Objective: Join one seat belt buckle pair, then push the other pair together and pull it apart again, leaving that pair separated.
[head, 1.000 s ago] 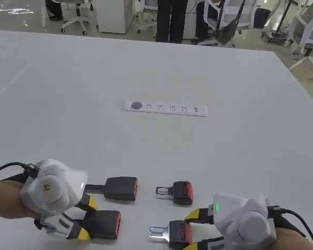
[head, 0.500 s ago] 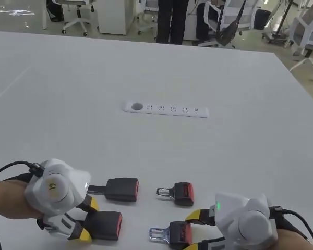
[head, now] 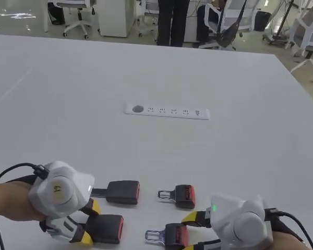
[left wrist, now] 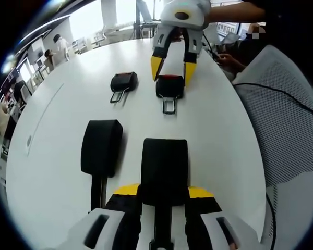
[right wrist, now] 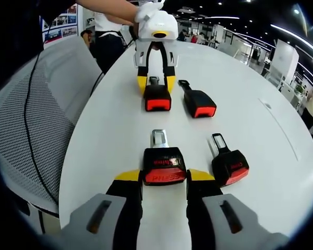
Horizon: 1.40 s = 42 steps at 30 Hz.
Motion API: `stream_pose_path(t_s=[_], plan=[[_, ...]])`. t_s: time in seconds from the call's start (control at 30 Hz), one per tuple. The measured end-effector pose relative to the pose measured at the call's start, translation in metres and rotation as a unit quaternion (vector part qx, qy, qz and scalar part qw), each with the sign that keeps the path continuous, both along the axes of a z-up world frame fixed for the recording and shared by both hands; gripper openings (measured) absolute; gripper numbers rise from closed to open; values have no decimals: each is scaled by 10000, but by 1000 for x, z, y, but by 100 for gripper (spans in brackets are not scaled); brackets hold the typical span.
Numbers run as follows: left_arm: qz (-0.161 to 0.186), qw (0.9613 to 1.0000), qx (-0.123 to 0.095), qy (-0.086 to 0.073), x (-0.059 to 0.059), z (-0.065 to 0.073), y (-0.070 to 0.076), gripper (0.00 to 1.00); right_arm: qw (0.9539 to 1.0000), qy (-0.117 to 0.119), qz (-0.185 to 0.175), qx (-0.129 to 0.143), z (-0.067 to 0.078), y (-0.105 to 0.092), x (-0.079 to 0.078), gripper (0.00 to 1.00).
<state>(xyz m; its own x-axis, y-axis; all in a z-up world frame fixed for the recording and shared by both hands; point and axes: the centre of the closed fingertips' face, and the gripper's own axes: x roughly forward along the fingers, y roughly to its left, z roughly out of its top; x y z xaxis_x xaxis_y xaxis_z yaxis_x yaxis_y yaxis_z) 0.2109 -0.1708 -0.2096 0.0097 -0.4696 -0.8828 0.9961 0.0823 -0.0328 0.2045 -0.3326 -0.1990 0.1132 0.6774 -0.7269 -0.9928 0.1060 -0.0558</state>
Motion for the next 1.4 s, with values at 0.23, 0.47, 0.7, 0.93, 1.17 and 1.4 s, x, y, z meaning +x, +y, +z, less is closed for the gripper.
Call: stream_pose_path(t_s=[0.23, 0.47, 0.7, 0.93, 1.17, 1.4], plan=[[-61, 10000, 55, 11, 0, -1, 2, 32, 10000, 10, -28, 55, 0, 10, 2, 30], [-113, 9999, 105, 23, 0, 0, 1, 32, 10000, 4, -22, 78, 0, 19, 3, 30], [-108, 9999, 125, 35, -1, 0, 0, 32, 10000, -29, 1, 94, 2, 28, 4, 30], [-98, 9998, 144, 52, 0, 0, 1, 32, 9999, -57, 68, 113, 2, 39, 4, 30], [-83, 9998, 170, 63, 0, 0, 1, 32, 9998, -48, 112, 126, 2, 47, 6, 30], [-77, 9997, 202, 74, 0, 0, 1, 32, 9998, -7, 138, 135, 0, 50, 4, 30]])
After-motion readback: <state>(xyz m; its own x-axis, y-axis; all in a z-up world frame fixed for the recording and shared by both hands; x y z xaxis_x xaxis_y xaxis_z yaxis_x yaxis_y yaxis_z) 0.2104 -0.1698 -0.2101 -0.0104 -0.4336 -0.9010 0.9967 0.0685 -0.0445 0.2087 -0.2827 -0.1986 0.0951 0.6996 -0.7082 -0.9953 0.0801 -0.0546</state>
